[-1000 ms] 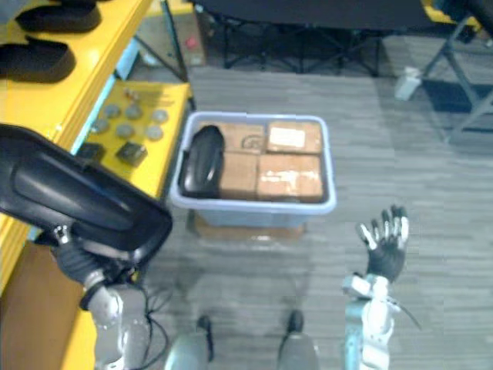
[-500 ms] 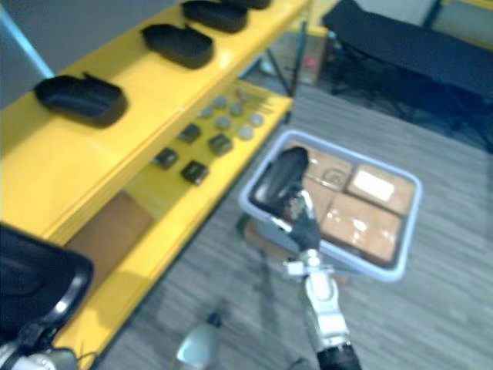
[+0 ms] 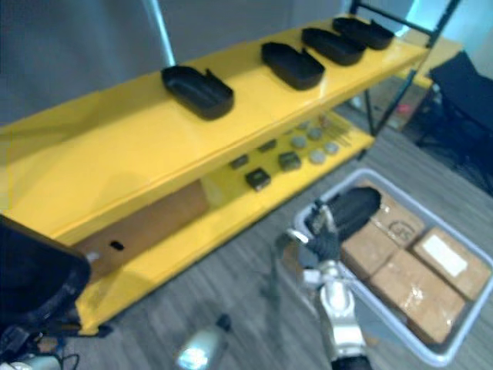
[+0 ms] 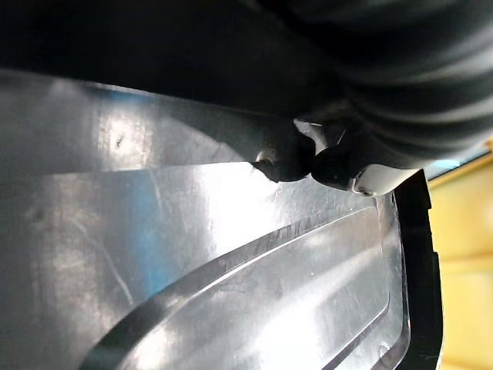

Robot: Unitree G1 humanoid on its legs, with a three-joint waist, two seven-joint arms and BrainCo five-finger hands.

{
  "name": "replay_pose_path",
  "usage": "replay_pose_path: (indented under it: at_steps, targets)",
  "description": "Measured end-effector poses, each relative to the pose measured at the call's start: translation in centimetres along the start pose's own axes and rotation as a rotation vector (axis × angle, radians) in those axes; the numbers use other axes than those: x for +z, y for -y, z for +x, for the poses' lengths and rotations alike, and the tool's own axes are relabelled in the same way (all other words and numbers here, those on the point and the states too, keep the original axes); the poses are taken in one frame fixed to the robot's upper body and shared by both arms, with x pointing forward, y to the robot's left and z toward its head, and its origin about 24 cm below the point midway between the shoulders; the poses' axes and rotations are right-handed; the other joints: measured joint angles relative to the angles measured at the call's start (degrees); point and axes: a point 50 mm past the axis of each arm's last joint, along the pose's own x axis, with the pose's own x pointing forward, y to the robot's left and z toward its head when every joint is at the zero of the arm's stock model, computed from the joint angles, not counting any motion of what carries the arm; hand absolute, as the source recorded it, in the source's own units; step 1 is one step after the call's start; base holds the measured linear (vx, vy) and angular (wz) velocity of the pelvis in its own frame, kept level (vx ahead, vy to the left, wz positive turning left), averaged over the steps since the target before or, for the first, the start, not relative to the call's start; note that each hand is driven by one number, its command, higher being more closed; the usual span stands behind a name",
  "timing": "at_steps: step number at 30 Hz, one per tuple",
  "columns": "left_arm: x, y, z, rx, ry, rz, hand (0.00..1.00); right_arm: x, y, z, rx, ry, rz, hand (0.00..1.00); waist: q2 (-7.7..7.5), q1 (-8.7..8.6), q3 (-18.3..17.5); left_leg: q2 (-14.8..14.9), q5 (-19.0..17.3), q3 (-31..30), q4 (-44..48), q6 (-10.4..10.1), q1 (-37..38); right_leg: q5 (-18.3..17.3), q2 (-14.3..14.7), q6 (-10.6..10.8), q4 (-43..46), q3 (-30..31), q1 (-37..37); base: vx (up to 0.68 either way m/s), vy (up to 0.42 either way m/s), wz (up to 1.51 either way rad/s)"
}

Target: Walk over and take plastic housings, then place them on the shelf

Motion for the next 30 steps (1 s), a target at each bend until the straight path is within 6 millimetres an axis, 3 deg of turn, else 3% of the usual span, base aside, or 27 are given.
replay_pose_path:
  at_steps: [3, 10, 11, 14, 16, 17, 18, 19, 21, 22, 23, 24, 26, 28, 29, 30]
  targets:
    - [-0.1, 0.9, 0.2, -0.028, -0.004, -0.036, 1.00, 1.0, 0.0, 0.4, 0.001, 0.067, 0.009, 0.00, -0.75, 0.02, 0.2, -0.1, 1.7, -0.4, -0.7, -0.3, -0.9, 0.0, 0.5, 0.0, -0.3, 1.2, -0.7, -0.03, -0.036, 0.18]
    - [-0.3, 2.7, -0.1, -0.078, -0.006, -0.106, 1.00, 3.5, 0.5, 2.0, 0.018, 0.197, -0.020, 0.00, 0.95, -0.45, 4.4, 1.5, 5.0, 3.1, -4.9, -0.3, -0.9, -2.0, 1.2, -1.8, -5.5, 4.1, -2.0, -0.12, -0.031, -0.25]
    - [0.3, 4.3, 0.3, -0.120, 0.062, -0.184, 1.00, 6.1, 0.6, 3.5, 0.008, 0.329, -0.014, 0.00, 2.77, -2.19, 10.3, 3.4, 3.2, 5.6, 4.0, -1.2, -7.1, -9.7, 1.8, 0.9, -1.7, 5.8, -5.7, -0.41, -0.047, -0.37]
    - [0.3, 4.3, 0.3, -0.118, 0.061, -0.185, 1.00, 6.2, 0.7, 3.6, 0.000, 0.335, -0.012, 0.00, 2.00, -1.75, 10.6, 3.8, 3.2, 7.0, 4.8, -1.1, -8.4, -10.1, 1.5, 0.8, -0.3, 5.9, -6.8, -0.12, -0.006, -0.02]
    - [0.3, 4.3, 0.3, -0.118, 0.062, -0.183, 1.00, 6.4, 0.5, 3.7, -0.001, 0.342, -0.004, 0.00, 1.98, -1.68, 11.0, 3.6, 1.2, 8.1, 9.1, -0.3, -10.1, -10.4, 0.4, 1.2, 0.4, 5.7, -6.6, 0.04, 0.080, 0.08]
    - [0.3, 4.1, 0.2, -0.122, 0.060, -0.172, 1.00, 5.8, 0.7, 3.2, -0.024, 0.319, 0.009, 0.00, 1.10, -1.91, 12.0, 2.8, -2.6, 13.5, 18.7, 3.6, -10.8, -10.5, -0.9, 2.5, 1.6, 5.7, -4.1, 0.08, 0.149, 0.02]
    - [0.3, 3.5, -0.1, -0.127, 0.052, -0.148, 1.00, 5.3, 1.3, 2.4, -0.041, 0.301, 0.003, 0.00, 2.44, -2.02, 11.3, 2.6, -7.2, 15.7, 24.1, 6.4, -10.2, -9.8, -0.7, 1.3, 5.4, 6.7, -4.0, 0.09, 0.253, 0.14]
    - [0.7, 2.6, 0.1, -0.133, 0.087, -0.089, 1.00, 5.1, 1.7, 1.2, -0.066, 0.302, 0.014, 0.00, 3.68, -2.29, 10.4, 3.2, -13.4, 15.3, 25.3, 5.4, -9.2, -8.3, -0.5, -1.5, 13.9, 10.5, -7.1, 0.09, 0.196, 0.18]
    - [1.8, 2.2, 1.2, -0.148, 0.166, -0.046, 1.00, 4.8, 1.6, 1.1, -0.077, 0.300, 0.027, 0.00, 1.61, -2.37, 9.1, 2.7, -14.3, 14.9, 23.3, 6.0, -8.7, -5.3, -0.2, -3.0, 20.6, 16.2, -12.9, 0.14, 0.188, 0.19]
    - [2.3, 2.2, 1.8, -0.147, 0.203, -0.047, 1.00, 5.4, 1.4, 1.9, -0.064, 0.329, 0.019, 0.00, 1.03, -2.29, 8.8, 2.7, -13.7, 13.6, 21.0, 7.2, -8.3, -9.1, 1.7, -2.8, 20.8, 17.0, -15.3, 0.25, 0.136, 0.09]
    - [2.5, 2.5, 2.2, -0.137, 0.222, -0.064, 1.00, 6.0, 1.3, 2.5, -0.052, 0.350, 0.005, 0.00, 1.46, -2.38, 9.0, 2.6, -12.5, 12.1, 19.6, 7.6, -7.5, -11.6, 3.9, -2.5, 19.2, 17.1, -16.5, 0.20, 0.096, 0.05]
    - [2.6, 2.7, 2.3, -0.132, 0.229, -0.080, 1.00, 6.3, 1.3, 2.8, -0.046, 0.362, -0.008, 0.00, 1.75, -2.46, 9.1, 2.5, -12.0, 11.4, 18.7, 7.4, -6.8, -12.6, 5.3, -2.7, 17.5, 17.5, -17.3, 0.17, 0.096, 0.12]
    - [2.6, 4.7, 2.8, -0.151, 0.242, -0.154, 1.00, 7.5, 2.2, 3.2, -0.072, 0.410, -0.033, 0.00, 2.72, -4.03, 8.8, 1.0, -10.8, 8.2, 15.2, 7.0, -4.3, -13.2, 10.8, -3.1, 11.1, 24.3, -20.6, 0.18, 0.053, 0.61]
    - [2.6, 5.9, 3.1, -0.178, 0.240, -0.190, 1.00, 7.6, 3.6, 2.7, -0.114, 0.411, -0.071, 0.00, 3.72, -6.13, 8.3, -0.3, -10.8, 4.7, 14.3, 7.0, -2.5, -13.0, 14.1, -2.9, 9.8, 30.3, -22.7, 0.20, -0.017, 1.21]
    - [2.5, 6.8, 3.1, -0.208, 0.230, -0.217, 1.00, 7.8, 4.8, 2.0, -0.154, 0.412, -0.098, 0.00, 5.09, -7.55, 8.3, -1.4, -11.2, 1.0, 14.5, 6.1, -1.1, -12.6, 16.2, -2.2, 10.3, 34.8, -24.1, 0.24, -0.068, 1.78]
    - [2.5, 7.5, 2.9, -0.234, 0.219, -0.233, 1.00, 8.1, 5.5, 1.1, -0.190, 0.411, -0.112, 0.00, 5.25, -8.47, 8.2, -2.9, -12.2, -2.0, 14.5, 4.7, 1.0, -12.2, 16.2, -1.5, 11.7, 37.2, -24.9, 0.26, -0.108, 1.65]
